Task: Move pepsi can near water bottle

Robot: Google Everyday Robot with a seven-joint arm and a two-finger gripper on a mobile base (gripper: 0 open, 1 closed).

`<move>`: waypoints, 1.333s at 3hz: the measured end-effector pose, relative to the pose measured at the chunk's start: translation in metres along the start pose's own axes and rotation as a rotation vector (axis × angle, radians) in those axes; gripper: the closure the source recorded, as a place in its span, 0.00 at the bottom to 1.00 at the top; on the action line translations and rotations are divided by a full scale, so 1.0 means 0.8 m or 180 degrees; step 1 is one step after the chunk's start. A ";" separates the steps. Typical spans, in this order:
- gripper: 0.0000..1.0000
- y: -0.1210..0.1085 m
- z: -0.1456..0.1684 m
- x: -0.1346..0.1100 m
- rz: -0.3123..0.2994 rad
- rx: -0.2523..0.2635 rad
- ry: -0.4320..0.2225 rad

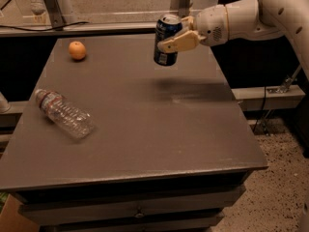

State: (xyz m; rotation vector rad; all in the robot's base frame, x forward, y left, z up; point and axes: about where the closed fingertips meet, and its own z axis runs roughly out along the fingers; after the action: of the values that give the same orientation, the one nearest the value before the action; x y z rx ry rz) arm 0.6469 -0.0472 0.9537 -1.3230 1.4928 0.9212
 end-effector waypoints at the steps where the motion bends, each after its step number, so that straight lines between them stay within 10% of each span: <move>1: 1.00 -0.003 0.001 -0.003 0.0019 -0.0034 -0.0071; 4: 1.00 0.103 0.176 0.015 -0.0121 -0.0978 0.0032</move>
Offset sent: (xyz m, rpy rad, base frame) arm -0.0312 0.0935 -0.0132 0.0970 0.0396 0.1950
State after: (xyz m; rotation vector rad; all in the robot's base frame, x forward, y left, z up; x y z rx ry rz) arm 0.5865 0.0932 0.8958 -1.5711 1.3662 1.1543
